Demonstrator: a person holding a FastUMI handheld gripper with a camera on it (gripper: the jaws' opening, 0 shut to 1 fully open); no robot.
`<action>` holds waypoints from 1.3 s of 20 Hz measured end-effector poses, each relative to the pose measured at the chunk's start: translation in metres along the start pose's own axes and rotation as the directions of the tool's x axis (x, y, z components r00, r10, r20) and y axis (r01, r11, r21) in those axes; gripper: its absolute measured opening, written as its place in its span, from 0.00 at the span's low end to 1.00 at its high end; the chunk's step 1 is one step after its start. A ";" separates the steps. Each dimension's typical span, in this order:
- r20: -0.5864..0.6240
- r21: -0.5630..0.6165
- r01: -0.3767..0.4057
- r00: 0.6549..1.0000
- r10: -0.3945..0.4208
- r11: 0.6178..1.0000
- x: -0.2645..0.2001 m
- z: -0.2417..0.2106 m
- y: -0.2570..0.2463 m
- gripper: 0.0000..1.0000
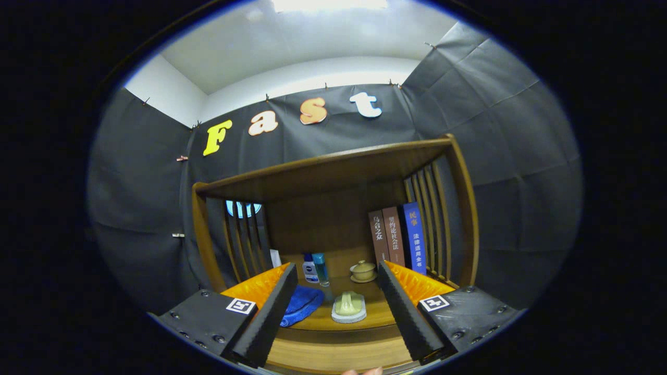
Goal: Pull open the drawer, take out the items inside it, and place them on the countertop above the cabinet.
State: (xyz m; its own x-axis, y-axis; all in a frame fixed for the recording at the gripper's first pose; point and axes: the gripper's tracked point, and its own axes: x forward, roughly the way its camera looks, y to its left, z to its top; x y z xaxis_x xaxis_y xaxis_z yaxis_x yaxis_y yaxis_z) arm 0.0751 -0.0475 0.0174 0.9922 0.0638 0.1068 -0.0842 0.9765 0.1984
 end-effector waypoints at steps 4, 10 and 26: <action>-0.012 -0.018 0.015 1.000 -0.015 1.000 -0.051 -0.028 0.008 0.98; -0.101 -0.090 0.017 0.995 -0.027 0.996 -0.112 -0.112 0.024 0.99; -0.275 -0.222 0.050 0.955 -0.112 0.974 -0.082 -0.256 0.000 0.99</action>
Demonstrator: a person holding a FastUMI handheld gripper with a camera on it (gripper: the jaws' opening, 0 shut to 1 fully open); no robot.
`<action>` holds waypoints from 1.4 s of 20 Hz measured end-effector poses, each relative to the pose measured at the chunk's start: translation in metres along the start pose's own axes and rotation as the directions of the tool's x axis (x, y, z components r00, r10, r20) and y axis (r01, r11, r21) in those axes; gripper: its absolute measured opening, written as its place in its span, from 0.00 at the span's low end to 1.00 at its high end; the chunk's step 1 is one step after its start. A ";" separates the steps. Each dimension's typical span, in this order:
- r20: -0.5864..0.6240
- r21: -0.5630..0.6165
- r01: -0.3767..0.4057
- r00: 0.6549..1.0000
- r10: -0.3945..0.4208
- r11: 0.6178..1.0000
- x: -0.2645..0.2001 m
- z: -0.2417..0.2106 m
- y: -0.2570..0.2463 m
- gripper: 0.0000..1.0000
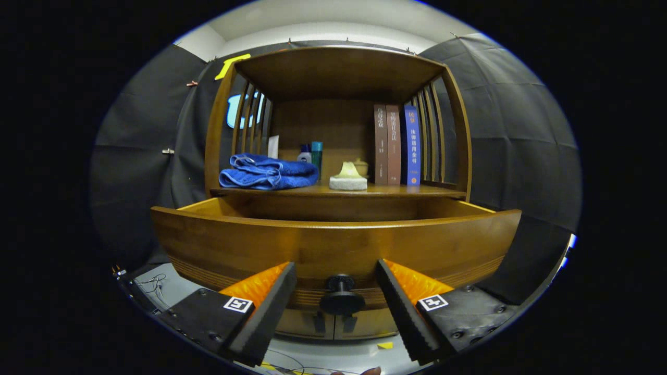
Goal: Pull open the drawer, take out the items inside it, and place them on the countertop above the cabinet.
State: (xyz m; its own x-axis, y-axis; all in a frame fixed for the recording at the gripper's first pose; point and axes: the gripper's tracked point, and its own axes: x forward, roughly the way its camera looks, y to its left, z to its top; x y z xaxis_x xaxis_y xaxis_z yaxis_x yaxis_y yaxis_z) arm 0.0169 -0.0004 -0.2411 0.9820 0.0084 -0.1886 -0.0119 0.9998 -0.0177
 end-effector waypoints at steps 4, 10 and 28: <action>-0.022 0.008 -0.005 1.000 0.005 1.000 0.004 0.001 -0.003 0.99; -0.046 0.005 -0.004 0.999 0.004 1.000 0.033 0.004 -0.003 1.00; -0.077 -0.043 0.021 0.997 -0.024 0.999 0.134 0.006 0.001 1.00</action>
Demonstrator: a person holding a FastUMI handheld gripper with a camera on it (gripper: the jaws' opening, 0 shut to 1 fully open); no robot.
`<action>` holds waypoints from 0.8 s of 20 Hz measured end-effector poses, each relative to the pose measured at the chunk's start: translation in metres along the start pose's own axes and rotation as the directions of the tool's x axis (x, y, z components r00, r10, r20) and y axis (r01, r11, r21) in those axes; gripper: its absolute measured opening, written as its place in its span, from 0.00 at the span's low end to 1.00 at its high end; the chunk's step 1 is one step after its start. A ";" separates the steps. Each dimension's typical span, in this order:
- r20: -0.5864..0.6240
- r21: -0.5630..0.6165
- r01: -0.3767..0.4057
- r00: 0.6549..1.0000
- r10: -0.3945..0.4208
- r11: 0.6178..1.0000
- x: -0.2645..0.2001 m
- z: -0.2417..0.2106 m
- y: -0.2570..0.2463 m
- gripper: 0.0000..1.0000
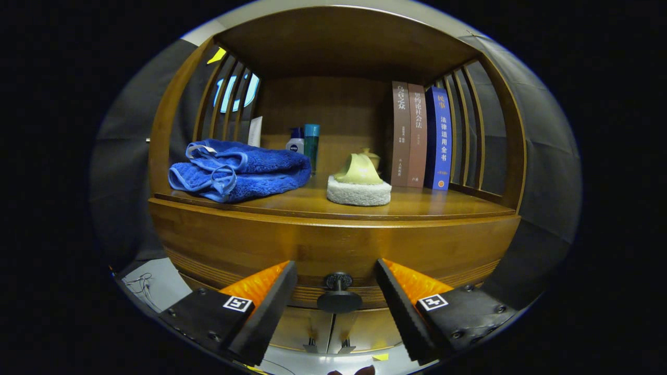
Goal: Pull open the drawer, take out the items inside it, and place them on the countertop above the cabinet.
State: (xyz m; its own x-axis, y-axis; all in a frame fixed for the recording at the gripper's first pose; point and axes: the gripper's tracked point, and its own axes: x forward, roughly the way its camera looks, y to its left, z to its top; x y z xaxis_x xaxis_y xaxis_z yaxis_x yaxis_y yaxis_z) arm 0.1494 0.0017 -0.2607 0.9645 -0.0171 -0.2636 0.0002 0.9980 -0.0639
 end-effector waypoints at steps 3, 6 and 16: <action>0.008 -0.001 0.001 1.000 -0.001 1.000 -0.001 0.001 0.001 1.00; 0.003 -0.006 0.001 1.000 -0.001 1.000 -0.001 0.001 0.000 1.00; 0.058 0.071 -0.043 0.998 0.039 0.997 -0.063 0.066 -0.015 0.99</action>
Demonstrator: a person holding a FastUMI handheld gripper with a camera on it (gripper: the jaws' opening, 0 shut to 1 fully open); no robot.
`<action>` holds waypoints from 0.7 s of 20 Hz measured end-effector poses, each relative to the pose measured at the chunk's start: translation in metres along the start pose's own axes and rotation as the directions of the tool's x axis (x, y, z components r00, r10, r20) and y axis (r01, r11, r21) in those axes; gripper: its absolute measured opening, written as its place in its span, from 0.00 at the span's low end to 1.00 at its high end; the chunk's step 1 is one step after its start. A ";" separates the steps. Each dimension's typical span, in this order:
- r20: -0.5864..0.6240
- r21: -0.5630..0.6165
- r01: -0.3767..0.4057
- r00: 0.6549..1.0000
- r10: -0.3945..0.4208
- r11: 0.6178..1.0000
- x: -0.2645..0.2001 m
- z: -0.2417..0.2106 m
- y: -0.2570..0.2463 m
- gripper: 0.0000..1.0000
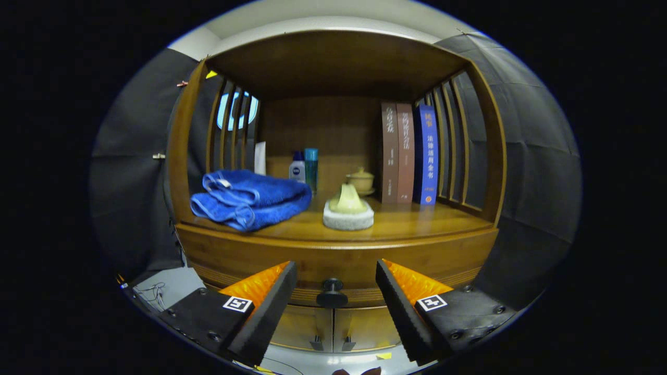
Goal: Pull open the drawer, take out the items inside it, and place them on the countertop above the cabinet.
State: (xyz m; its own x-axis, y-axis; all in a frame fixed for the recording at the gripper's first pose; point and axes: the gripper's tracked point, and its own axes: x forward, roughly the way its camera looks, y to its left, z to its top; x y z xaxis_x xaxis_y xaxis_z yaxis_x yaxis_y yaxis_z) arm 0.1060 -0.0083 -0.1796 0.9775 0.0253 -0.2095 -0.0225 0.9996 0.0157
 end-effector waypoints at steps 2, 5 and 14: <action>0.021 0.006 -0.017 1.000 0.016 1.000 -0.019 0.029 0.003 0.99; 0.034 0.004 -0.040 0.999 0.040 0.999 -0.046 0.074 0.009 0.99; 0.112 -0.009 -0.066 0.991 0.066 0.998 -0.130 0.197 0.028 0.99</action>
State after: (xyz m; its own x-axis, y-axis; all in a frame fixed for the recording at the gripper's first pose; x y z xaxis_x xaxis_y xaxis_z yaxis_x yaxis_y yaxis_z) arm 0.0198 0.0140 0.0409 0.9912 0.0900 -0.0969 -0.0884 0.9959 0.0207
